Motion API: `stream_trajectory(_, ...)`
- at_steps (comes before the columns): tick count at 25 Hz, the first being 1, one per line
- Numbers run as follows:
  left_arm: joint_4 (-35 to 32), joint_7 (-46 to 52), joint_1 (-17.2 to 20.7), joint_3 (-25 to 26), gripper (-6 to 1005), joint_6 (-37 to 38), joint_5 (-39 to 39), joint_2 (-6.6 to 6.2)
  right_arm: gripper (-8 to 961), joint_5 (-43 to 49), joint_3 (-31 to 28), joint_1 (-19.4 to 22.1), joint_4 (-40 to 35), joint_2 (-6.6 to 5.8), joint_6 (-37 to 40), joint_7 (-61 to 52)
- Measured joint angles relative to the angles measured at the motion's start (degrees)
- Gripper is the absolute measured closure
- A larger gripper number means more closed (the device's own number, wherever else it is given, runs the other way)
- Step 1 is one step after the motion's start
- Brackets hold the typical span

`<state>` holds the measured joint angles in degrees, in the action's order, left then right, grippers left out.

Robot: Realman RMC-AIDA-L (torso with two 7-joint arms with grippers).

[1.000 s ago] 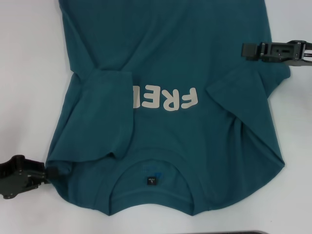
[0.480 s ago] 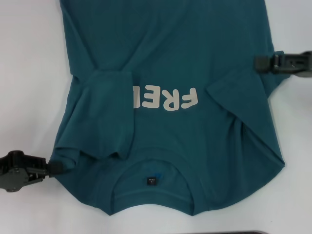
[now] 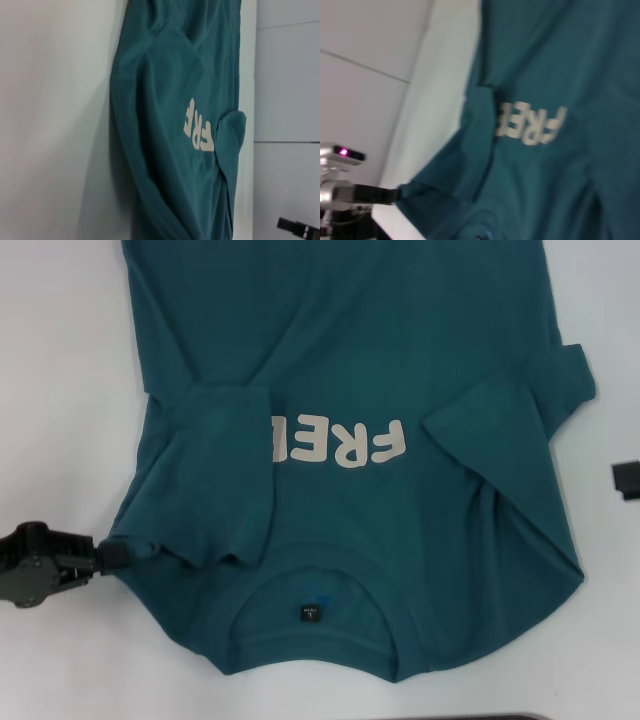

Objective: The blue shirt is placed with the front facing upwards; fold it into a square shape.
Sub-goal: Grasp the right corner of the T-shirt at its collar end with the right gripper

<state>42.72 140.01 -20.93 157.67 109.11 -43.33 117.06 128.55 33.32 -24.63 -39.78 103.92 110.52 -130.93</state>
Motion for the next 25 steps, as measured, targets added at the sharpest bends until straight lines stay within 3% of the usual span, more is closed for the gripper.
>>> stream_trajectory(4, 0.1, 0.0, -0.9, 0.1, 961, -0.1, 0.0, 0.16, 206, 5.1, -0.7, 0.3, -0.2, -0.43, -0.4, -2.2)
stream_trajectory(9, 0.0, 0.0, -2.0, 0.1, 961, -0.6, -0.1, 0.25, 207, 10.2, -0.9, 0.3, -0.2, -0.09, -1.2, -3.6)
stream_trajectory(14, 0.0, 0.0, -2.3, 0.1, 961, -0.7, -0.1, 0.00, 207, 12.0, -0.8, 0.1, 0.0, 1.02, -2.5, -4.1)
stream_trajectory(25, 0.3, 0.0, -2.5, 0.1, 962, -0.8, -0.1, -0.09, 207, 13.1, 0.0, -0.4, 0.3, 4.97, -4.7, -2.0)
